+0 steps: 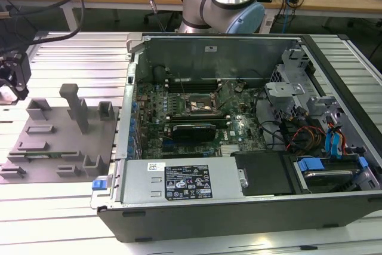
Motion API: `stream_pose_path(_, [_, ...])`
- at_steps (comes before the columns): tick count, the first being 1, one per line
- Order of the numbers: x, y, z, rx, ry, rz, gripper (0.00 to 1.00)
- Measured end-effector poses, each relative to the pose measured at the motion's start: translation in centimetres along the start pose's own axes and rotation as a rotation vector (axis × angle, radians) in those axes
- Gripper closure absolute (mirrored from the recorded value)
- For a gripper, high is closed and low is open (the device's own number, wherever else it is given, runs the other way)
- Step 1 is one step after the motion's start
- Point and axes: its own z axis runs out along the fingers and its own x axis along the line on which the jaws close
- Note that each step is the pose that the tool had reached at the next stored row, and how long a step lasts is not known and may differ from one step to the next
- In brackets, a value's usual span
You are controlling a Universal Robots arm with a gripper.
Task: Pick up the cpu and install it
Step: 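Pick up the cpu and move it towards the insertion slot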
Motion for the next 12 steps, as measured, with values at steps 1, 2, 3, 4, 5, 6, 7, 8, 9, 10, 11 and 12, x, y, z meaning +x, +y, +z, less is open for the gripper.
stream_pose_path(1, [-0.01,0.01,-0.10,0.0000,0.0000,0.000,0.45])
stream_pose_path(2, [-0.02,0.02,-0.22,0.0000,0.0000,0.000,0.45])
stream_pose_path(3, [-0.03,0.03,-0.37,0.0000,0.0001,0.000,0.45])
stream_pose_path(4, [-0.05,0.04,-0.47,0.0000,0.0000,0.000,0.45])
stream_pose_path(5, [-0.05,0.05,-0.57,0.0001,0.0001,0.000,0.45])
stream_pose_path(6, [-0.06,0.06,-0.66,0.0000,0.0000,0.000,0.45])
stream_pose_path(7, [-0.07,0.08,-0.79,0.0000,0.0000,0.000,0.45])
stream_pose_path(8, [-0.08,0.08,-0.89,0.0001,0.0001,0.000,0.45])
stream_pose_path(9, [-0.10,0.10,-1.05,0.0000,0.0000,0.000,0.45])
stream_pose_path(10, [-0.11,0.11,-1.18,0.0000,0.0001,0.000,0.45])
stream_pose_path(11, [-0.14,0.14,-1.49,0.0001,0.0001,0.000,0.45])
stream_pose_path(12, [-0.15,0.15,-1.72,0.0000,0.0001,0.000,0.45])
